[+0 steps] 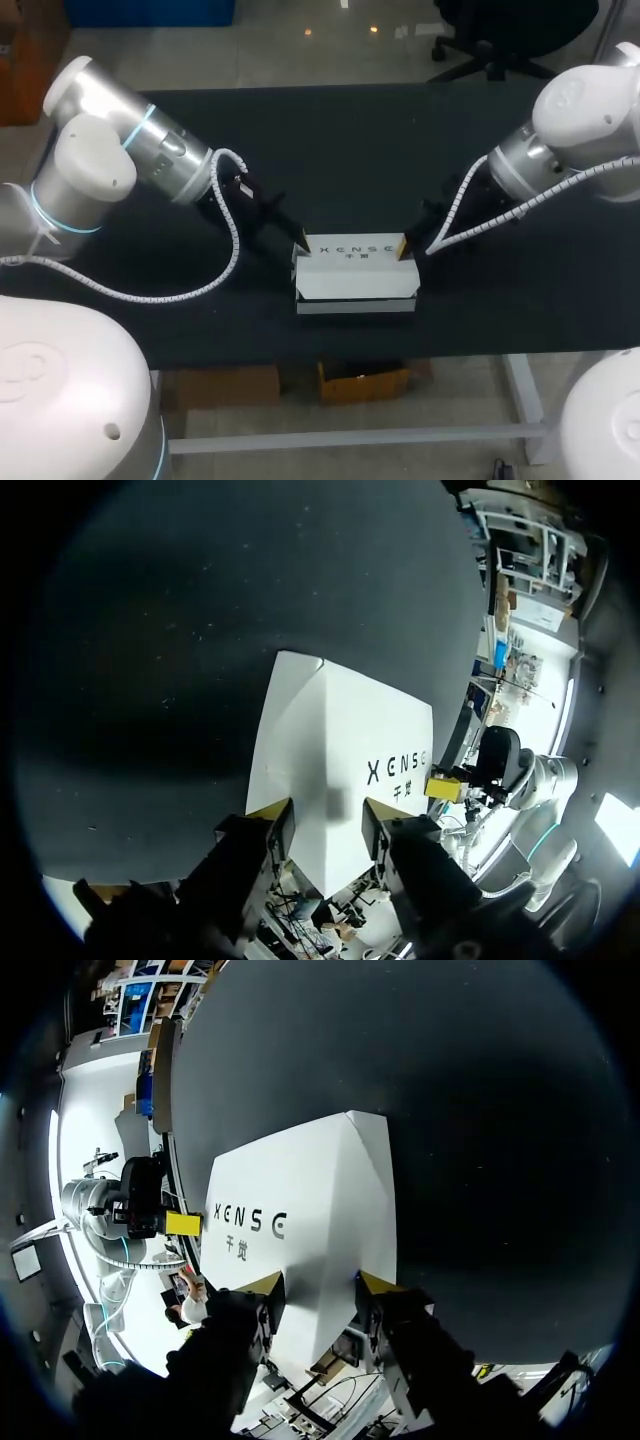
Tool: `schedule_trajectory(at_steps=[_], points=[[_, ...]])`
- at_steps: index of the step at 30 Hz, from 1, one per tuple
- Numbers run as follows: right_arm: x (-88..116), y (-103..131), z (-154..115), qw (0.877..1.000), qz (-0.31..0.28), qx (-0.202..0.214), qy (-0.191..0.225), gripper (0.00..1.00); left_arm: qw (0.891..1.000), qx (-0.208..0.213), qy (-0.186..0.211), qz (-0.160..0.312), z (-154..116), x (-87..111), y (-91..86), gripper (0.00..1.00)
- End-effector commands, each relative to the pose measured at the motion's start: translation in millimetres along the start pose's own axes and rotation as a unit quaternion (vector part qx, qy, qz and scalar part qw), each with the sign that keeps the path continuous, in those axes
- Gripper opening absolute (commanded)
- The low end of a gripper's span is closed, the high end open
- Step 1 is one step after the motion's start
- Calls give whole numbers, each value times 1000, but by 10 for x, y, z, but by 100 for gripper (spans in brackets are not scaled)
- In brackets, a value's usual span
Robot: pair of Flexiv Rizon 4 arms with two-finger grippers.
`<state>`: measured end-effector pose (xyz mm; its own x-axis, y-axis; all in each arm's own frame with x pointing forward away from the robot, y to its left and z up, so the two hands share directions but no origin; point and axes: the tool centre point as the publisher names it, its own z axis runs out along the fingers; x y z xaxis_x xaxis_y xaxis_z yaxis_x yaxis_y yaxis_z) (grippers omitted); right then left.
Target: Assemble the packaging by folding the flat box into shape, placing the metal phone stand inside, and closing the box properly
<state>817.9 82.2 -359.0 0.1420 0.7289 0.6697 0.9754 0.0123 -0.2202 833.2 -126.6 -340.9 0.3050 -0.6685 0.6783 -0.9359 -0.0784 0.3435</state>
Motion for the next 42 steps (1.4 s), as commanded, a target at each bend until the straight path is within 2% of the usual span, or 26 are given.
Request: schedule_trajectory(at_steps=[1,13,27,42], points=[[19,6,13,1000,0,2,1,41,1000,0,0,0,16,20,3,44],[53,47,-2,1000,-2,2,3,46,1000,-5,3,5,9,1,13,55],[-20,44,1,1000,10,-1,7,46,1000,-7,-8,4,-8,-84,12,50],[-55,15,32,1000,17,-1,6,46,999,9,-23,37,5,-151,13,55]])
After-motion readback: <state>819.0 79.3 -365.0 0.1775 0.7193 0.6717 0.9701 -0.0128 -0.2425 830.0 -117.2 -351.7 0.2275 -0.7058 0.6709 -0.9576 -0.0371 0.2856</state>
